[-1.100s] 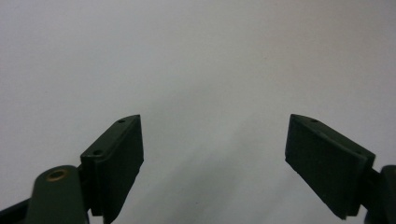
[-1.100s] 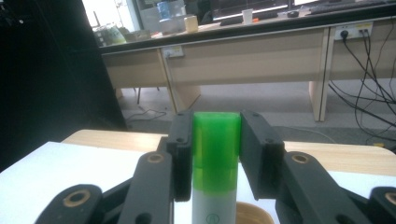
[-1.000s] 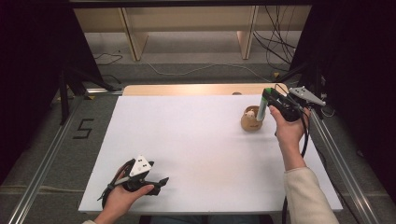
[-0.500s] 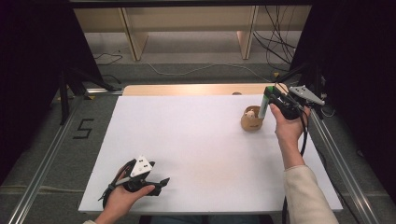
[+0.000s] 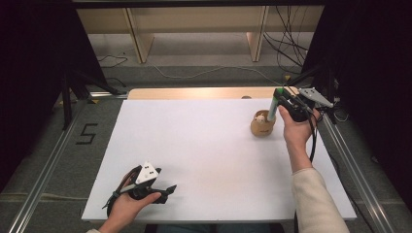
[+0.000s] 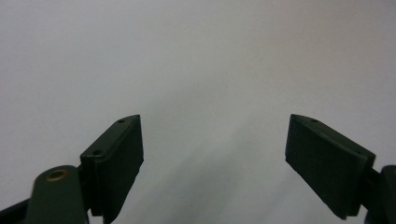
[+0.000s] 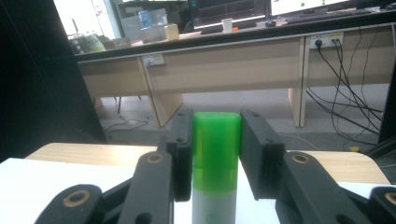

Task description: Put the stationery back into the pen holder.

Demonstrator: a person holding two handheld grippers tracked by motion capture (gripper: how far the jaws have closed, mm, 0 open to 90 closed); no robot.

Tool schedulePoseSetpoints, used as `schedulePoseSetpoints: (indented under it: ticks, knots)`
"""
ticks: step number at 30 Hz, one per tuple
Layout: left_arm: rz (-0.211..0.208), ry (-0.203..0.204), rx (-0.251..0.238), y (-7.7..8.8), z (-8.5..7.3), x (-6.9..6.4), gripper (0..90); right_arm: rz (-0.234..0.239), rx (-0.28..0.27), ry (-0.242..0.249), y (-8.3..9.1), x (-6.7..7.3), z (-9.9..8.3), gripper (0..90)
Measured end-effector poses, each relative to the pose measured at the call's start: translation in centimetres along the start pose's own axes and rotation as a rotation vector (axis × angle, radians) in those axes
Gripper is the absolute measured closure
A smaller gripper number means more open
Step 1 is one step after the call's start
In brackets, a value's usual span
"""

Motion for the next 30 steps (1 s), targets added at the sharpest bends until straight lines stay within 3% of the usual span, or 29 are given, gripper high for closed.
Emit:
schedulePoseSetpoints:
  ticks: [30]
  knots:
    - [0.0,0.0,0.0,0.0,0.0,0.0,19.4,-0.02,0.058,0.05,-1.5,0.0,-2.0,67.1]
Point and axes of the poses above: each handheld gripper's, and its own axes: y roughly backward along the jaws, z roughly out of its top, x roughly to its left, the point moved 4 cm from there along -y, roughly forward along the jaws, and after that the axes turned 4 degrees about -x, right-handed, at the moved point
